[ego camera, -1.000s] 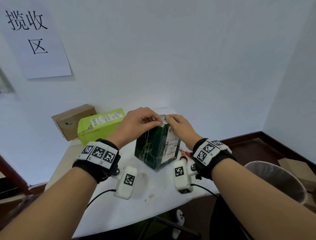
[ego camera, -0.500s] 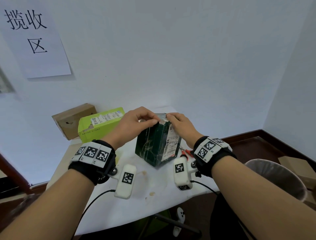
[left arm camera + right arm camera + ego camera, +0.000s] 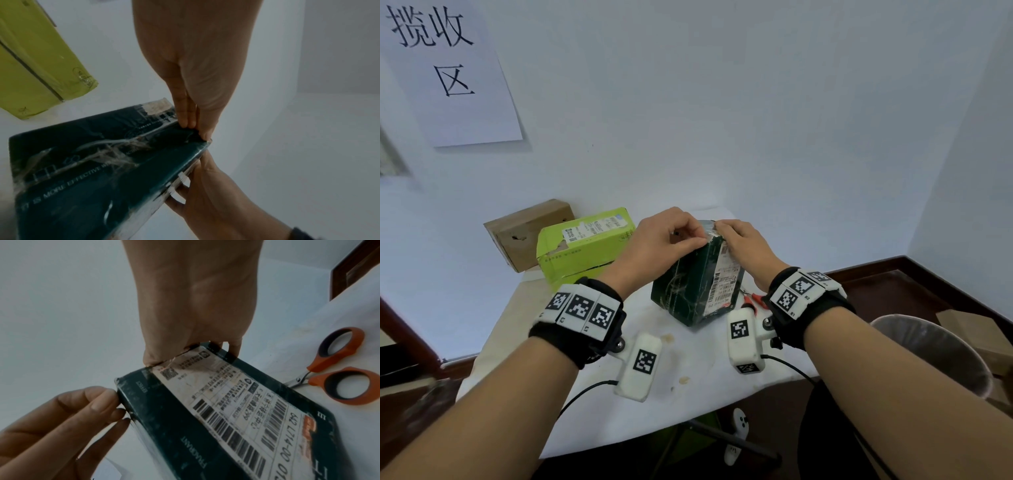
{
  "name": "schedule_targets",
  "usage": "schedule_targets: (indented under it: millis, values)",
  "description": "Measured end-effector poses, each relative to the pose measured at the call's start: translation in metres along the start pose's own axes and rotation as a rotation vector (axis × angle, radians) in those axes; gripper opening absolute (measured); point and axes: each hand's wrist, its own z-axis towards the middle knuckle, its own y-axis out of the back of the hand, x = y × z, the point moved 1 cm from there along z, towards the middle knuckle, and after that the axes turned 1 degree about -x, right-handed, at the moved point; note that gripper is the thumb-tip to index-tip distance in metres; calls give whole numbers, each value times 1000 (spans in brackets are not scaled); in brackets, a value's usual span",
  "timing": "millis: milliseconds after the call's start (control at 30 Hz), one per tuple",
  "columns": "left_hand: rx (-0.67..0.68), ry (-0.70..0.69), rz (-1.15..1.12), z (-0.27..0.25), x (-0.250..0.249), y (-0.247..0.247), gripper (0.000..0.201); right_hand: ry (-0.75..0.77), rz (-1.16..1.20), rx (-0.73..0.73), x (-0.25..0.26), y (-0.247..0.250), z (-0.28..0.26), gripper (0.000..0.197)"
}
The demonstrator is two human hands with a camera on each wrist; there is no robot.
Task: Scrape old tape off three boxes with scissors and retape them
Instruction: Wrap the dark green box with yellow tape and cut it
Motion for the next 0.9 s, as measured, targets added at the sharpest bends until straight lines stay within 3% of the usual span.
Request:
schedule_targets:
  millis: [133, 333, 600, 900]
  values:
    - [22, -67, 127, 1, 1, 1, 7, -6, -10, 9, 1, 0, 0, 28]
    - [65, 2, 19, 2, 1, 6, 15, -2, -21, 8, 0, -1, -1, 33]
    - [84, 15, -16, 3, 1, 9, 2, 31, -51, 23, -2, -1, 0, 28]
    - [121, 61, -68, 0, -1, 13, 3, 59, -89, 53, -4, -3, 0, 23]
